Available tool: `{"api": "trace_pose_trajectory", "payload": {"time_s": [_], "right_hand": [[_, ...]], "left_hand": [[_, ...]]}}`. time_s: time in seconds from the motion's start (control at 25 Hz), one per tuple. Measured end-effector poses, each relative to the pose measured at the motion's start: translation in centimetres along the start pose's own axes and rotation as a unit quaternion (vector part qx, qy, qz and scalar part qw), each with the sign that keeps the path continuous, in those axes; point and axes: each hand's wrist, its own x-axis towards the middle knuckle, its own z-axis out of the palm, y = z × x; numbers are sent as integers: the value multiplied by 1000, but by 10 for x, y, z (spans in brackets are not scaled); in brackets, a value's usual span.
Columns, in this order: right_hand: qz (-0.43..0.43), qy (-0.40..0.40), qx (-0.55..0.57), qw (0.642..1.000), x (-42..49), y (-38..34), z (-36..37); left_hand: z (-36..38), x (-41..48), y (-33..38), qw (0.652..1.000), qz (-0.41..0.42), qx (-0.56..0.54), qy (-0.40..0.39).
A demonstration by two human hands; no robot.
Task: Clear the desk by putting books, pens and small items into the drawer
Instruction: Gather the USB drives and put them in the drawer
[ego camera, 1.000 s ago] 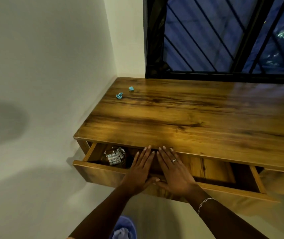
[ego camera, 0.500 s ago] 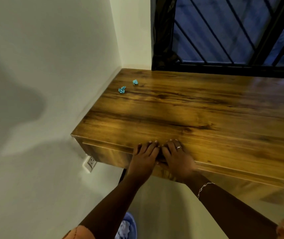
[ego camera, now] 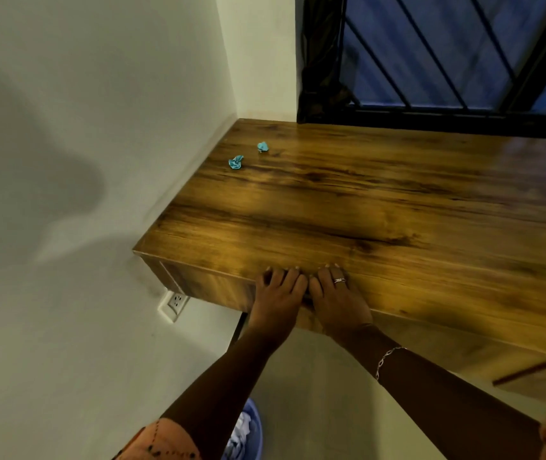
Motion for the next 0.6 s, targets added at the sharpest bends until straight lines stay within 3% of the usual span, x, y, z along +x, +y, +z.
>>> {"api": "trace_pose_trajectory", "payload": {"time_s": [0.16, 0.32, 0.6], "right_hand": [[0, 0, 7, 1000, -1, 1, 1], [0, -15, 42, 999, -2, 5, -4], [59, -75, 151, 984, -10, 12, -4]], "left_hand": [[-3, 3, 2, 1000, -14, 4, 3], [-12, 4, 6, 998, -46, -5, -45], [-21, 7, 0, 982, -94, -128, -105]]}}
